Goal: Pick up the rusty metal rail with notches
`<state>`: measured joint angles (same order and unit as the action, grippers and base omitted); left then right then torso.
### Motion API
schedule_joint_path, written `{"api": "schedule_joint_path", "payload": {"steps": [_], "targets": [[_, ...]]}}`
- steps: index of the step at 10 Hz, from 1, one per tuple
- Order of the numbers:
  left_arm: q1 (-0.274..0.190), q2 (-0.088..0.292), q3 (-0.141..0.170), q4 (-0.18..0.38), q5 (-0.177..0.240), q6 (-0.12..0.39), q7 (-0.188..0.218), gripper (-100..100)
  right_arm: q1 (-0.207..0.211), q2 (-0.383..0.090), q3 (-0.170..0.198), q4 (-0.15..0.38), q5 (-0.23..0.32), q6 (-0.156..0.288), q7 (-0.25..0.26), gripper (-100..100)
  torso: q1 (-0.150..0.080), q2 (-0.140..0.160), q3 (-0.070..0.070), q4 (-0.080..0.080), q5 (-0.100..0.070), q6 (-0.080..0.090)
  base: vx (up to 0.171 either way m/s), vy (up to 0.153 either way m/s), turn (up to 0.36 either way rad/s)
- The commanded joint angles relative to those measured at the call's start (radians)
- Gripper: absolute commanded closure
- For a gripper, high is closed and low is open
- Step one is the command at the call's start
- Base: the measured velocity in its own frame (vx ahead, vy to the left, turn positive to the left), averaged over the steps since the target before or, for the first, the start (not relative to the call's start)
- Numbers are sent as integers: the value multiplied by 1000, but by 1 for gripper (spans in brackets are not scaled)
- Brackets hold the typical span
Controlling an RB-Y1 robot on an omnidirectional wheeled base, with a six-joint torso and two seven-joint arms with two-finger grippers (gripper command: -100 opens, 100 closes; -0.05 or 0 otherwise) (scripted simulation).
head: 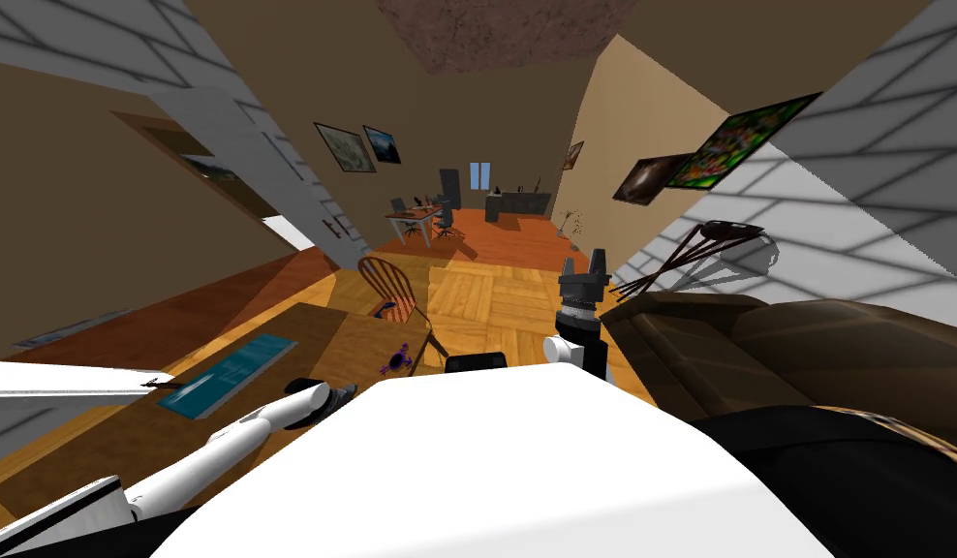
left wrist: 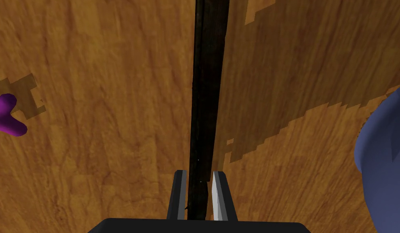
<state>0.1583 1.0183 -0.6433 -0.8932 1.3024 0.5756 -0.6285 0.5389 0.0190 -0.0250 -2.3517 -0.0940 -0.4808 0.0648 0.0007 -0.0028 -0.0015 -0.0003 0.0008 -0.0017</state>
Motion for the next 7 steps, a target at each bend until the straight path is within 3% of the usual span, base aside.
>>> {"api": "schedule_joint_path", "payload": {"steps": [1, 2, 3, 5, 6, 7], "targets": [[0, 0, 0, 0, 0, 0, 0, 100, 0, 0, 0, 0, 0, 0, 0, 0, 0, 0, 0, 0, 0, 0, 0, 0, 0], [0, 0, 0, 0, 0, 0, 0, 0, 0, 0, 0, 0, 0, 0, 0, 0, 0, 0, 0, 0, 0, 0, 0, 0, 0], [-18, 13, 0, 7, 17, 23, 13, 100, 0, 0, 0, 0, 0, 0, 0, 0, 0, 0, 0, 0, 0, 0, -100, -18, -226], [-40, 35, 1, 12, 43, 58, 34, 100, -1, 0, 0, 0, 0, 0, 0, 0, -2, 10, 6, 2, -1, 2, -194, -44, -258], [-31, 33, 0, -1, 29, 44, 35, 100, 0, 0, 0, 0, 0, 0, 0, 0, -4, 12, 7, 2, -1, 0, -76, -30, -32], [-31, 35, 0, -4, 30, 47, 41, 0, 0, 0, 0, 0, 0, 0, 0, 0, -2, 8, 4, 1, 0, -1, -14, -6, 10]]}}
